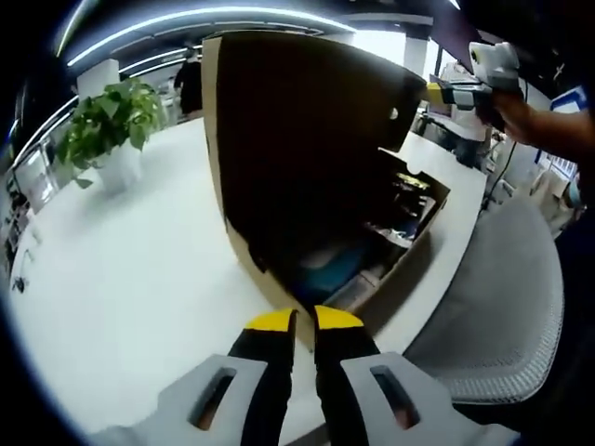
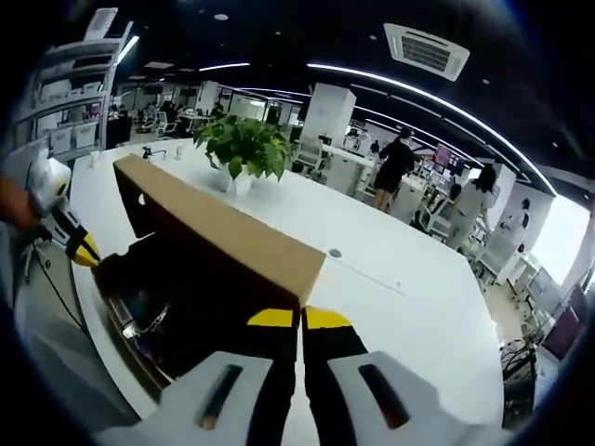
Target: Operate the shoe box by opening the lid, removing the specified soft item, and placing it in the target area until the item is outside and the box remains undamaged.
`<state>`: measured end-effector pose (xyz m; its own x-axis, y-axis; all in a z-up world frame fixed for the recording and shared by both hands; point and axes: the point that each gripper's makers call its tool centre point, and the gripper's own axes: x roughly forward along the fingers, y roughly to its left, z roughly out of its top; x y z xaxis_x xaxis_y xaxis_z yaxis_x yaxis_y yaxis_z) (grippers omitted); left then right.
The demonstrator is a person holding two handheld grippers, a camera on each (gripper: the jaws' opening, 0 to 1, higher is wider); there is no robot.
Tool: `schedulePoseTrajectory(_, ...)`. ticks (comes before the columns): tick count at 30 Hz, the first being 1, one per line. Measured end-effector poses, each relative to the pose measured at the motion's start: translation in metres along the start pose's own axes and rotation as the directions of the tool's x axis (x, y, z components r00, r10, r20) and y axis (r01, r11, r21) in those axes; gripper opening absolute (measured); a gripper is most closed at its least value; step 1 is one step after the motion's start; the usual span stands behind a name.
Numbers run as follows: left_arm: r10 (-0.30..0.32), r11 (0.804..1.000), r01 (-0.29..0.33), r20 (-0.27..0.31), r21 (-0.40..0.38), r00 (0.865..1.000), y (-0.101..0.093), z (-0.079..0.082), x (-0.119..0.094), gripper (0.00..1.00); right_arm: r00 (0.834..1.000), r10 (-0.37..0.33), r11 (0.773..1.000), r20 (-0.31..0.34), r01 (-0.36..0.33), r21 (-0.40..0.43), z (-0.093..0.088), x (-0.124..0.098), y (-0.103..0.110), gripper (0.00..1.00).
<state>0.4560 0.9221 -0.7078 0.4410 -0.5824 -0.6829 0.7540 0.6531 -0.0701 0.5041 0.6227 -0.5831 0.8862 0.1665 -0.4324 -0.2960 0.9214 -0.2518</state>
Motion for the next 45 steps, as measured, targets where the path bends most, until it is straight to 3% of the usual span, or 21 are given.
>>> schedulePoseTrajectory(9,-0.003,1.0,0.003,-0.01,0.011,1.0,0.0,0.0,0.0,0.03,1.0,0.012,1.0,-0.005,-0.013,-0.011,0.011,0.015,-0.01,0.0)
schedulePoseTrajectory(26,-0.012,1.0,0.012,-0.028,0.002,1.0,0.0,-0.001,0.001,0.03,0.999,0.019,0.999,-0.037,-0.02,-0.03,0.024,0.066,-0.033,0.0)
schedulePoseTrajectory(35,-0.013,1.0,0.014,-0.042,0.02,0.999,0.001,-0.001,0.001,0.03,0.995,0.042,0.996,-0.086,-0.049,-0.077,0.021,0.098,-0.042,0.0)
schedulePoseTrajectory(45,-0.02,0.999,0.022,-0.058,0.041,0.998,0.002,-0.001,0.002,0.03,0.986,0.063,0.994,-0.152,-0.075,-0.076,0.009,0.135,-0.049,0.0)
